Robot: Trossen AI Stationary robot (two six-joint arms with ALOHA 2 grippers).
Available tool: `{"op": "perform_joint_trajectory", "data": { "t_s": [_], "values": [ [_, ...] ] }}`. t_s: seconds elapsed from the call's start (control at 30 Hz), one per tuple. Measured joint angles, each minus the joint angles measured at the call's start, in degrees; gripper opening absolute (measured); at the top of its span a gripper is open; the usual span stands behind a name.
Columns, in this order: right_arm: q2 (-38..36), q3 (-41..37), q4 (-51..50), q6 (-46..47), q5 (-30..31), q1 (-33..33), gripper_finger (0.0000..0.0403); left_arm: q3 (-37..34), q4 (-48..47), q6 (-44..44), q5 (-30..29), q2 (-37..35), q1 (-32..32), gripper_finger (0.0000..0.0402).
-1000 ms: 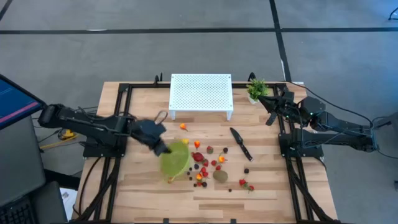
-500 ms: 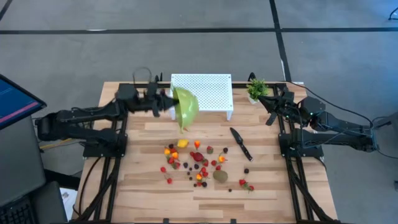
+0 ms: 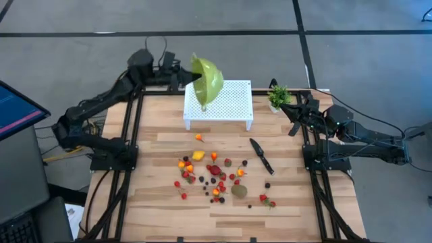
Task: Pick & Place Fruit
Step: Put the green strainer bowl on the shelf
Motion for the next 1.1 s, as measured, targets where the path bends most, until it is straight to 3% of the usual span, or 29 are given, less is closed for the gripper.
{"op": "perform_joint_trajectory", "data": {
  "t_s": [0.2, 0.47, 0.87, 1.1],
  "values": [
    [0.4, 0.0, -0.1, 0.0, 0.0, 0.0, 0.0, 6.2, -7.8, 0.2, 0.2, 6.3, 3.4, 0.0004],
    [2.4, 0.0, -0.1, 0.0, 0.0, 0.0, 0.0, 7.0, -14.7, 0.2, -1.2, 11.5, 4.7, 0.0003],
    [6.3, 0.0, -0.1, 0.0, 0.0, 0.0, 0.0, 7.0, -30.8, 1.5, -12.3, 12.3, 4.6, 0.0003],
    [6.9, 0.0, 0.0, 0.0, 0.0, 0.0, 0.0, 7.0, -38.0, -4.7, -14.9, 12.3, 4.6, 0.0003]
  ]
}}
